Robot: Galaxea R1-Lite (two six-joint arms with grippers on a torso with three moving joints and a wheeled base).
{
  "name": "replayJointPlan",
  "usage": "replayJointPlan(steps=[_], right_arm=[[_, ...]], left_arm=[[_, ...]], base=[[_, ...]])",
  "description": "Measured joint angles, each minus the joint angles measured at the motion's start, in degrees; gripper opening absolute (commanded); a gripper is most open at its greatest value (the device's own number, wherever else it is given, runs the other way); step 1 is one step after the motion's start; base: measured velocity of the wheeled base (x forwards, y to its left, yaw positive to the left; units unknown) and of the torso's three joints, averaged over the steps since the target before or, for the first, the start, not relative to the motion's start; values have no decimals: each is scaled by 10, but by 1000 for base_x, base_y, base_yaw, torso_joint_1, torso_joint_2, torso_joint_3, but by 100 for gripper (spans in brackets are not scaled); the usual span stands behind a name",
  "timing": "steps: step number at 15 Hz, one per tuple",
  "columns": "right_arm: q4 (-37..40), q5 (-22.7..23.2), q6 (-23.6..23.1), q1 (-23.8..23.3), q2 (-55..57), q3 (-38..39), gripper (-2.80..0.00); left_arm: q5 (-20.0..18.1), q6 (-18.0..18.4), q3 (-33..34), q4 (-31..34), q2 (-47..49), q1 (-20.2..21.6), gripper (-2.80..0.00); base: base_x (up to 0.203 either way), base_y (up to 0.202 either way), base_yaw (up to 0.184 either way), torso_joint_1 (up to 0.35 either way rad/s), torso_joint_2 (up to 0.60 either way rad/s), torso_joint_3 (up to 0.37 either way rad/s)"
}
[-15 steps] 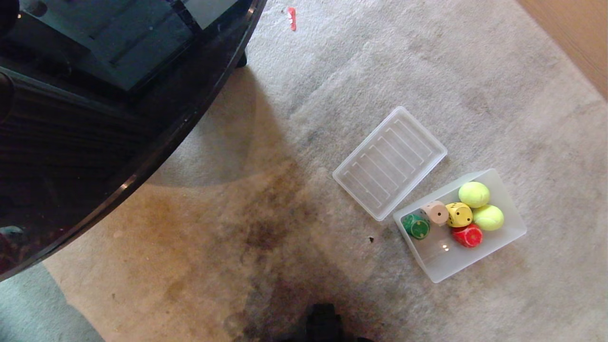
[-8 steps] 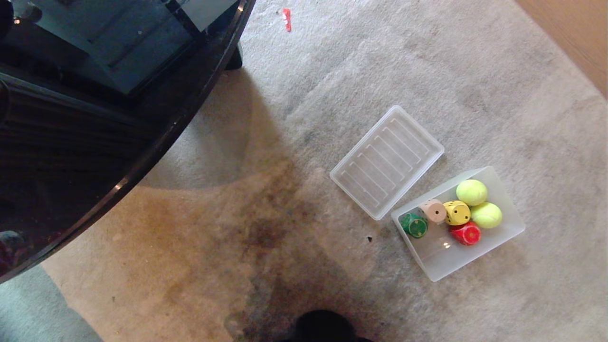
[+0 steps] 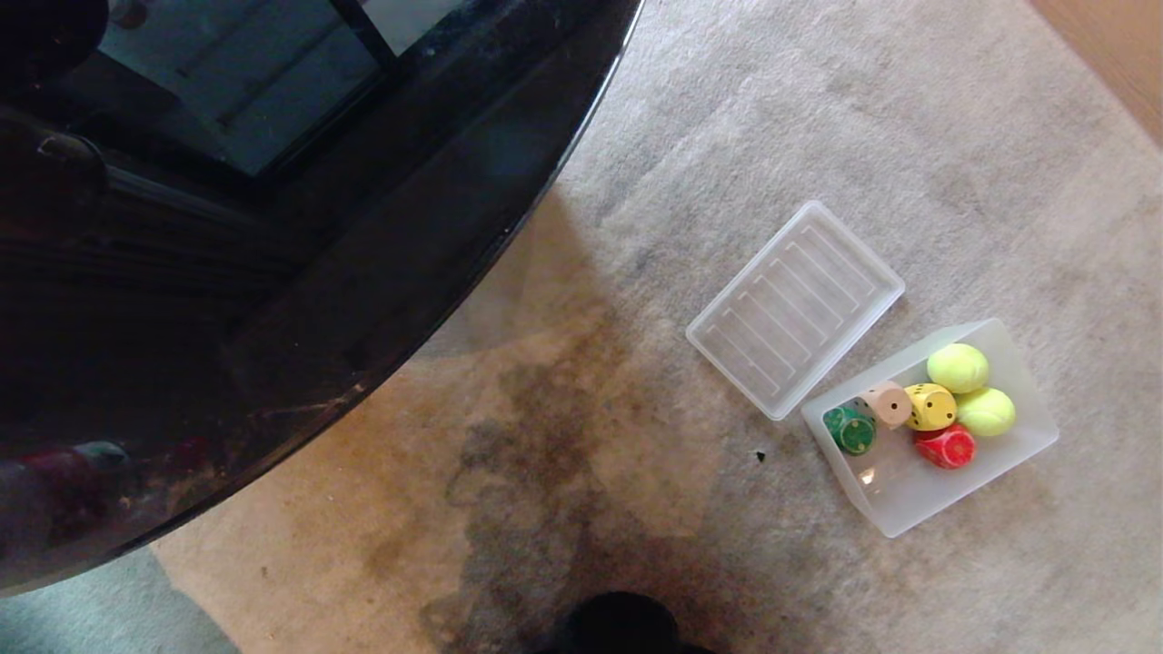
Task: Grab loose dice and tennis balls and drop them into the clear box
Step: Close the lid
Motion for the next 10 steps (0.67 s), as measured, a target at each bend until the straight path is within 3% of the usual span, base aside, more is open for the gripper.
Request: replayJointPlan(steps=[10], right_arm=[[1, 1, 0, 0, 0, 0, -280]], left_arm=[[0, 0, 0, 0, 0, 0, -280]], base=[[0, 0, 0, 0, 0, 0]])
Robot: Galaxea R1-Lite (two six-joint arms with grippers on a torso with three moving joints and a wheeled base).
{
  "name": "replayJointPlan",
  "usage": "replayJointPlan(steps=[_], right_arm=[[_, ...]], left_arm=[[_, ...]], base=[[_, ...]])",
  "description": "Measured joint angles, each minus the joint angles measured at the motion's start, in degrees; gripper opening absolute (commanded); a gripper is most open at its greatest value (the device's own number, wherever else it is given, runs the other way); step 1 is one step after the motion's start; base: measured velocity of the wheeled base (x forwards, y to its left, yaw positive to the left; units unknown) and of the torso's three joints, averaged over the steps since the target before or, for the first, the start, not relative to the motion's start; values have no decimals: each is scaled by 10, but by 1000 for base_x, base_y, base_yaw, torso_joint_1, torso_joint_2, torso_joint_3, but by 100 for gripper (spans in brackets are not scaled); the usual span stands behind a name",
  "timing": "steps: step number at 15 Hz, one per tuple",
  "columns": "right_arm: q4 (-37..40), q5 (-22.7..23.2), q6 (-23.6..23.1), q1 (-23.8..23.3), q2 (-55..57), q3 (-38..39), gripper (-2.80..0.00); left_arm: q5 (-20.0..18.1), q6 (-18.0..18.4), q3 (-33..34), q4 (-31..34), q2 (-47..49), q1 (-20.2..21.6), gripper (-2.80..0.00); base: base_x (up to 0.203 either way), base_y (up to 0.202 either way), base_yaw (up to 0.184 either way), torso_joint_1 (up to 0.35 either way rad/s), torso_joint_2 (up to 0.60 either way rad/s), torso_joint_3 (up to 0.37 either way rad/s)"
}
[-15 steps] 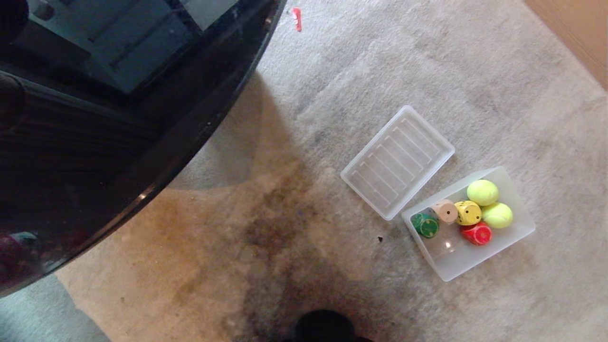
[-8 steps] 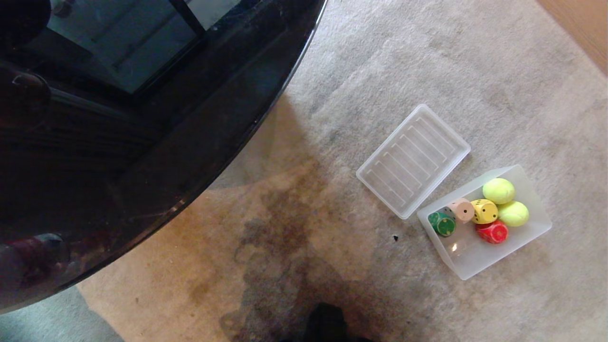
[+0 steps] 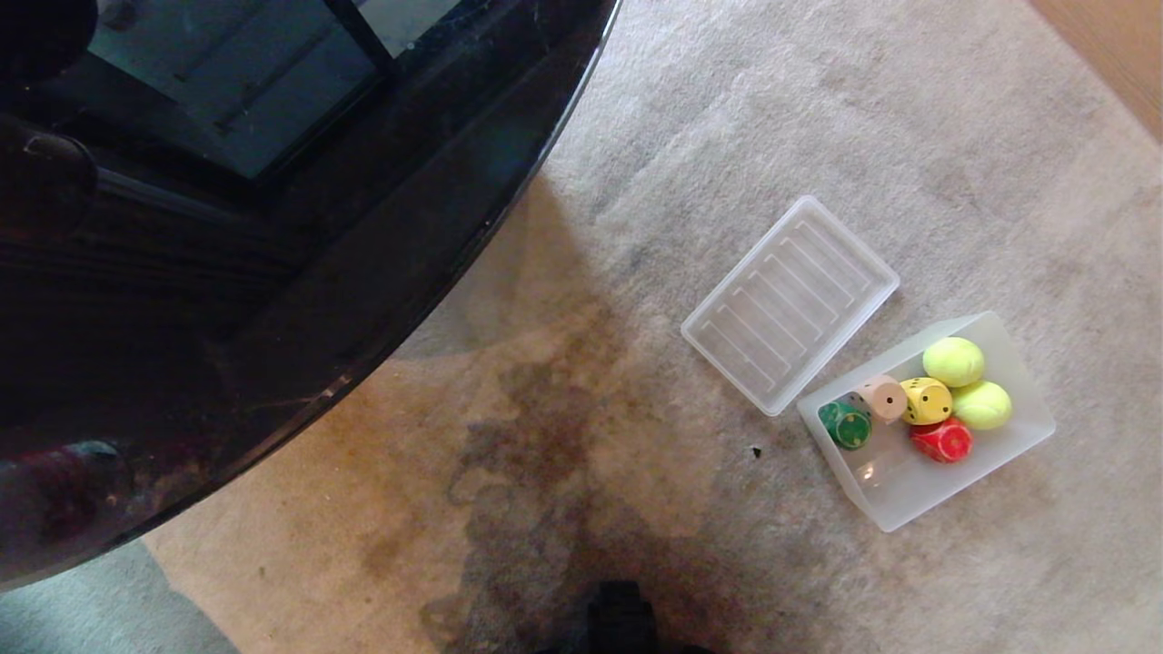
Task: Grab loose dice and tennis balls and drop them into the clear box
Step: Close the lid
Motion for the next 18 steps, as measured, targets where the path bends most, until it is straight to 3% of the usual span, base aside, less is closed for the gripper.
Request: replayJointPlan(steps=[13, 18], right_arm=[[14, 1, 3, 0, 3, -11, -280], [123, 3, 52, 0, 83, -191, -280]], left_arm=[[0, 0, 0, 0, 0, 0, -280], [0, 0, 0, 0, 0, 0, -280]], base=[[0, 0, 0, 0, 0, 0], [0, 0, 0, 0, 0, 0]])
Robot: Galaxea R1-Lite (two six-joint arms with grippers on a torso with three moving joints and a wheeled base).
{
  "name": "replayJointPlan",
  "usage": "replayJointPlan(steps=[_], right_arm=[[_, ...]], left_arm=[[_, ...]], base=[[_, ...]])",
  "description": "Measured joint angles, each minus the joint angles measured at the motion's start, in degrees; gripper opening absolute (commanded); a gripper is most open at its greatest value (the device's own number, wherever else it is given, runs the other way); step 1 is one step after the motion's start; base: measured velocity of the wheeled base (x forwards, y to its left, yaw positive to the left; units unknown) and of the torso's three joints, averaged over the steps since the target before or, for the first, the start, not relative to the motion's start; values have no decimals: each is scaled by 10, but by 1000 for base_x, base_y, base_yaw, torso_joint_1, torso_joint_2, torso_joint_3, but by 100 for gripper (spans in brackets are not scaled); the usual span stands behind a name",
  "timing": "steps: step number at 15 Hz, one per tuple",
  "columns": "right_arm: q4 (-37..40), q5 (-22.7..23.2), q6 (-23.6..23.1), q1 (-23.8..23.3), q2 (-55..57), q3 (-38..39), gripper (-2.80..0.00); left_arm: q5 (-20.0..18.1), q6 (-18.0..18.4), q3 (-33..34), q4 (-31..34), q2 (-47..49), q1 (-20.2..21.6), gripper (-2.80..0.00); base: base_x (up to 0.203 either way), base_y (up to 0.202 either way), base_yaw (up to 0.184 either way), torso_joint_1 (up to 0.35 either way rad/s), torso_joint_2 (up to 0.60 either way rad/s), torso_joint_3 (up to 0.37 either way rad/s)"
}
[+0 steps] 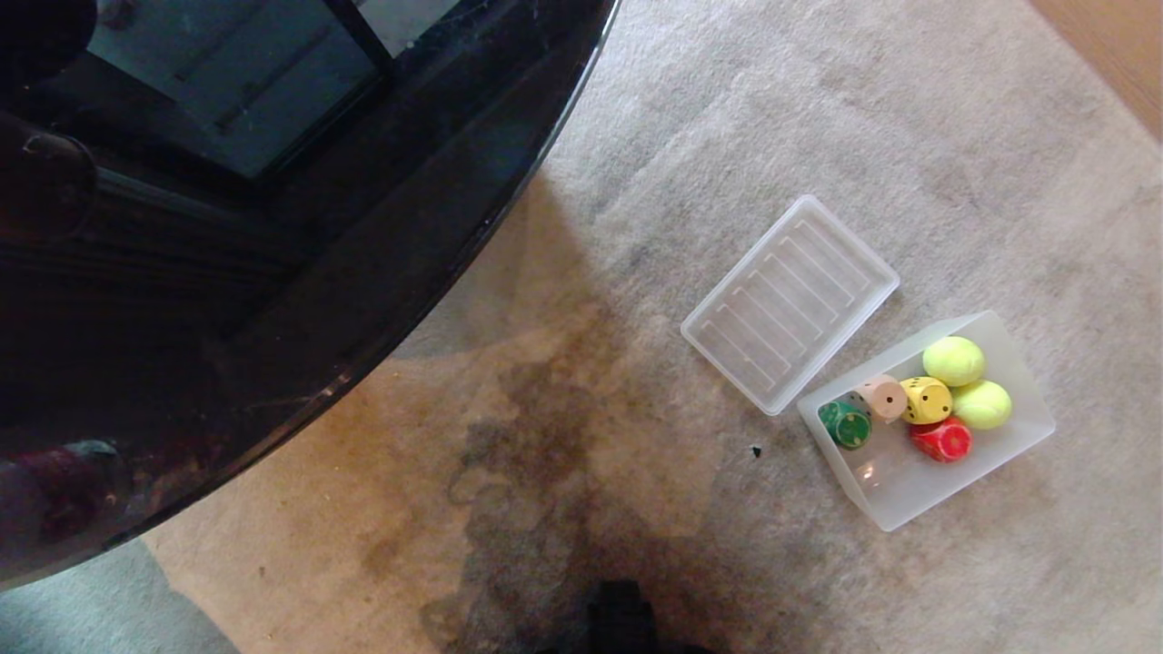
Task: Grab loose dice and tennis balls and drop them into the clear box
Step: Close the lid
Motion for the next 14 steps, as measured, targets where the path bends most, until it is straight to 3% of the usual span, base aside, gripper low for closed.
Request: replayJointPlan(steps=[3, 6, 14], right_arm=[[28, -1, 17, 0, 60, -49, -280], [-17, -1, 48, 0, 132, -63, -280], [-329, -12, 122, -7, 618, -107, -280]], left_arm=[[0, 0, 0, 0, 0, 0, -280], [0, 0, 0, 0, 0, 0, -280], [0, 0, 0, 0, 0, 0, -280]], base=[[0, 0, 0, 0, 0, 0], [0, 0, 0, 0, 0, 0], [0, 0, 0, 0, 0, 0]])
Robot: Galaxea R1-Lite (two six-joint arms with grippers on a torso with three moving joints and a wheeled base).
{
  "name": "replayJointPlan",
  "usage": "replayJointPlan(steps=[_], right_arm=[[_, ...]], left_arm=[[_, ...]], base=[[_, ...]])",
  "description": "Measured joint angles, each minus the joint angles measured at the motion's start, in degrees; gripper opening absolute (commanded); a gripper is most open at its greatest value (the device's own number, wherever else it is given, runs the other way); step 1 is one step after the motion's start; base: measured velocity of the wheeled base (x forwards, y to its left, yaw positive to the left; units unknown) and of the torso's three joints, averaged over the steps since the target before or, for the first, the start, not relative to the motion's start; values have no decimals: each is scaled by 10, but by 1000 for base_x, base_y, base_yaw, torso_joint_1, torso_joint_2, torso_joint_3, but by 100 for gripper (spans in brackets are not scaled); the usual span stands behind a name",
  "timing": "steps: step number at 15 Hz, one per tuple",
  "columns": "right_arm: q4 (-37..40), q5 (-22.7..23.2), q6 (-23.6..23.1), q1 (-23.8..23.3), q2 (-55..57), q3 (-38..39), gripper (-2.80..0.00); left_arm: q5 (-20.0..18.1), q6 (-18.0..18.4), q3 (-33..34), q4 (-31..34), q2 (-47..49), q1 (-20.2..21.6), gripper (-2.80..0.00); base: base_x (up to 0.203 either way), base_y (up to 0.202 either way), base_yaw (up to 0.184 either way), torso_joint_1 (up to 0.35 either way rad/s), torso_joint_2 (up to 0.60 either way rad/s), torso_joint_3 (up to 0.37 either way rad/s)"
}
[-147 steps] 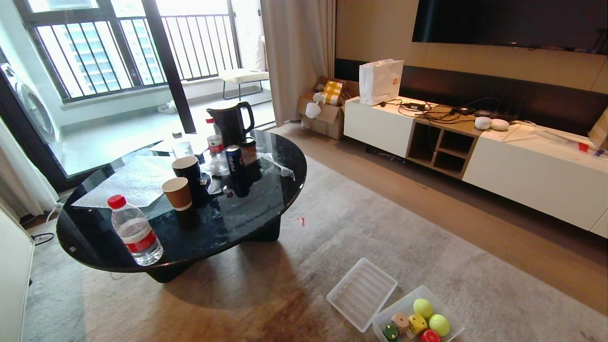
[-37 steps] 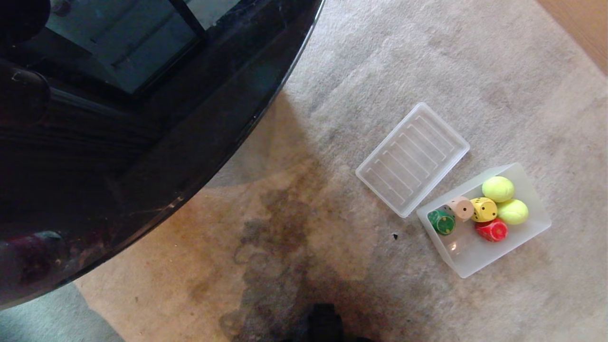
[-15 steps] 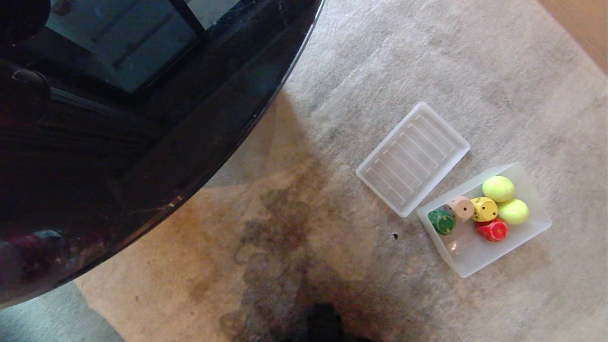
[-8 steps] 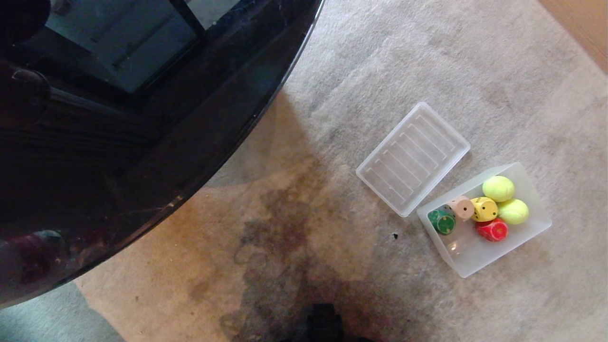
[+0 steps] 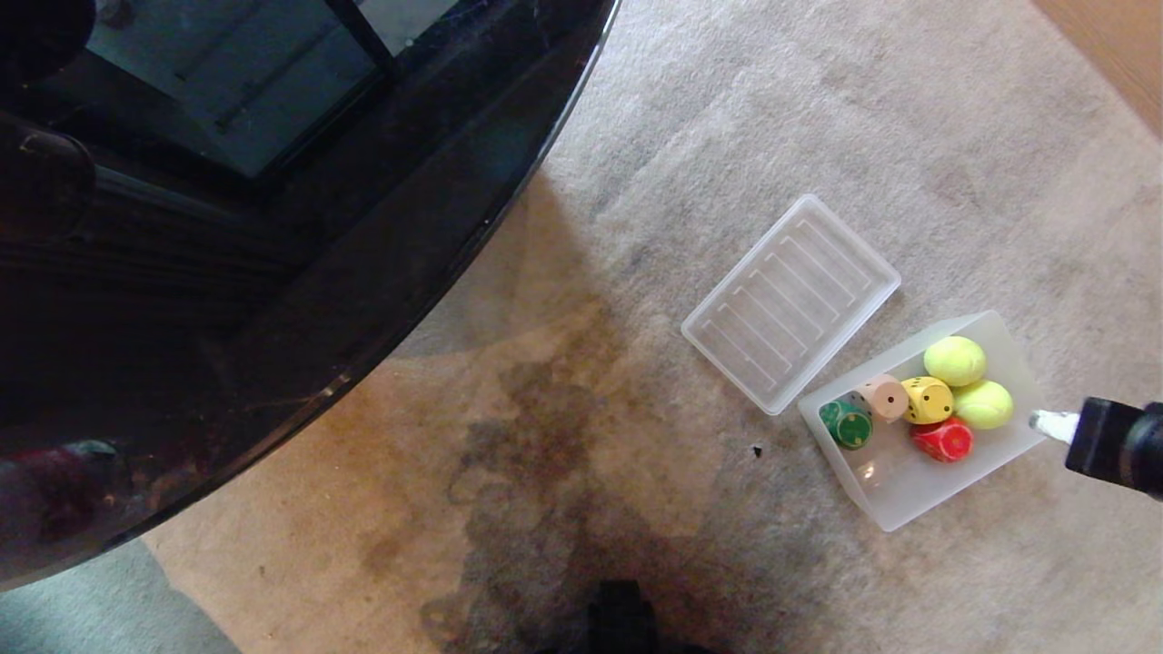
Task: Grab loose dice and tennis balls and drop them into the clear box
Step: Close the lid
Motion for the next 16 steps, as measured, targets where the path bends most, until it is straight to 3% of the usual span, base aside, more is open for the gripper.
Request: replayJointPlan(steps=[2, 5, 12, 13, 16], right_arm=[[-71, -5, 10, -6, 83, -34, -280], [-112, -11, 23, -39, 200, -138, -280], [-199, -5, 21, -83, 332, -227, -280], [-214, -3, 23, -85, 350, -245, 0], [-274, 23, 26, -83, 410, -299, 0]], left_arm=[[0, 0, 0, 0, 0, 0, -280], [0, 0, 0, 0, 0, 0, -280], [0, 0, 0, 0, 0, 0, -280], [0, 0, 0, 0, 0, 0, -280], [0, 0, 0, 0, 0, 0, -280]], base=[[0, 0, 0, 0, 0, 0], [0, 0, 0, 0, 0, 0], [0, 0, 0, 0, 0, 0], [0, 0, 0, 0, 0, 0], [0, 0, 0, 0, 0, 0]])
